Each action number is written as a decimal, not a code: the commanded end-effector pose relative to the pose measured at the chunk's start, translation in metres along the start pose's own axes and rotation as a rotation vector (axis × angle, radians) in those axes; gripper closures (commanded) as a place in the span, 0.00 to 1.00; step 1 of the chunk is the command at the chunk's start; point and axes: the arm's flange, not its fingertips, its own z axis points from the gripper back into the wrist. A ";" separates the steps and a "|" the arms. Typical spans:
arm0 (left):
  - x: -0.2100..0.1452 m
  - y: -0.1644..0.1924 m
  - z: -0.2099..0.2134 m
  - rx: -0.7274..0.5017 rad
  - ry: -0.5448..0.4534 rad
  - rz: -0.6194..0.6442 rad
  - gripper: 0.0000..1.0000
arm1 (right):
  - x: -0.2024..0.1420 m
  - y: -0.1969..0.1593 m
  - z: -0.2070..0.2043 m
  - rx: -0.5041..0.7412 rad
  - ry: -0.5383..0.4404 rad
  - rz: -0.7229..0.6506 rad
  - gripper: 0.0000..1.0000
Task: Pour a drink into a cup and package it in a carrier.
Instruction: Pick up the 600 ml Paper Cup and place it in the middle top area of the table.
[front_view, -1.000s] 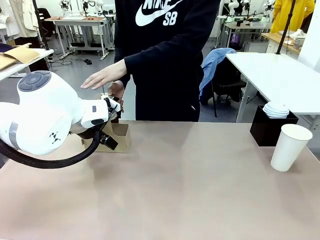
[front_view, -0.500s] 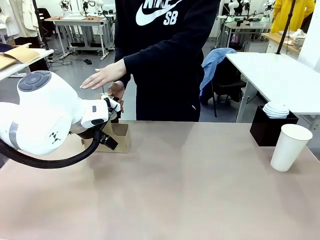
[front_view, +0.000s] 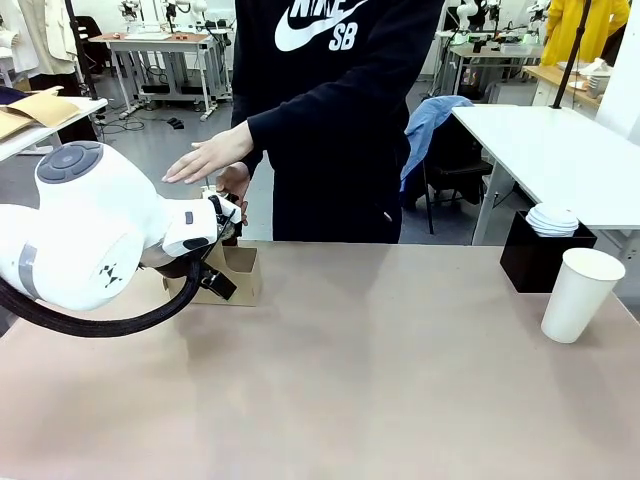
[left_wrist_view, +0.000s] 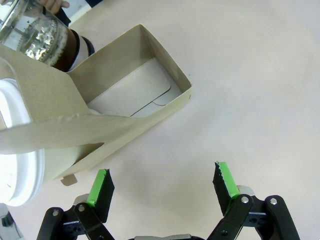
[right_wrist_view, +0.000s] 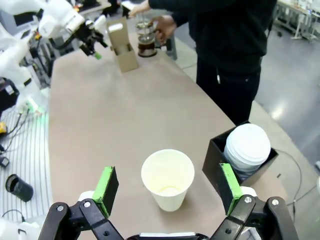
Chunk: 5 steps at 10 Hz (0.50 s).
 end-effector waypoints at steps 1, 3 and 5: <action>0.000 0.001 0.000 -0.001 0.000 0.001 0.00 | -0.046 -0.020 -0.004 0.017 -0.133 0.080 0.00; 0.000 0.001 0.000 -0.001 0.000 0.001 0.00 | -0.083 -0.030 -0.020 0.074 -0.172 0.110 0.00; 0.000 0.001 0.000 -0.001 0.000 0.001 0.00 | -0.125 -0.041 -0.045 0.140 -0.233 0.127 0.00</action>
